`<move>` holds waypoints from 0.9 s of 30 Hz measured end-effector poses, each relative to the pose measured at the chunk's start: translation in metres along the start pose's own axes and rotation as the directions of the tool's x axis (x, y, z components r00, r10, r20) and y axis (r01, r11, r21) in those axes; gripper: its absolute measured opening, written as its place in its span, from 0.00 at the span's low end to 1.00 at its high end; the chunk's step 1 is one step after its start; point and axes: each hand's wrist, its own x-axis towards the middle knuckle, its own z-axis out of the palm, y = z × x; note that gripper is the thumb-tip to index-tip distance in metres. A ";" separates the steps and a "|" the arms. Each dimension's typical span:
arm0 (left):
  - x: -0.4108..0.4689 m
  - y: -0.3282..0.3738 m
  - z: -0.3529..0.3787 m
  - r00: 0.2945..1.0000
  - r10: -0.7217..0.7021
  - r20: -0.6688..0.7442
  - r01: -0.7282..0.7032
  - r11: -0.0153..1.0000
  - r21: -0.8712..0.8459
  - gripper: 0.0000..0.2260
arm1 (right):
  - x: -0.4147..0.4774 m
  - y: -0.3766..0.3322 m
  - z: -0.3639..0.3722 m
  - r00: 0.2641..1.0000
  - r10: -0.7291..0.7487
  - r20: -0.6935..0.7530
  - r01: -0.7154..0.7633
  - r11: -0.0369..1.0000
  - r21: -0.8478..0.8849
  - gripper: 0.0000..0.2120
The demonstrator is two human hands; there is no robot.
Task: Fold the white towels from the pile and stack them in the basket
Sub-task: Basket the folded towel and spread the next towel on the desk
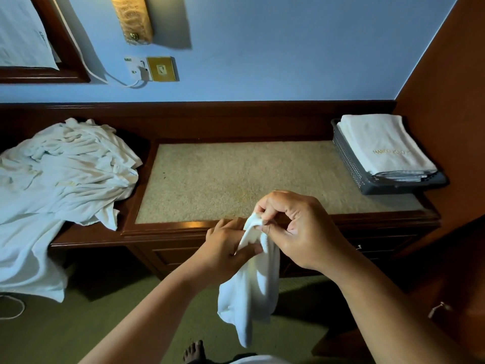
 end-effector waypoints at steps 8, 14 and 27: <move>0.000 0.007 -0.005 0.915 -0.096 -0.392 0.028 0.984 -0.176 0.12 | 0.000 0.019 -0.026 0.994 0.090 -0.067 -0.102 0.974 -0.202 0.13; 0.003 0.020 0.006 0.916 0.006 -0.401 -0.018 0.999 -0.027 0.07 | 0.003 0.031 -0.016 0.986 0.163 0.036 -0.110 0.799 -0.592 0.15; -0.008 -0.050 0.040 0.956 -0.196 -0.217 0.282 0.815 0.506 0.08 | 0.041 0.058 0.003 0.994 0.083 -0.071 -0.109 0.780 -0.616 0.05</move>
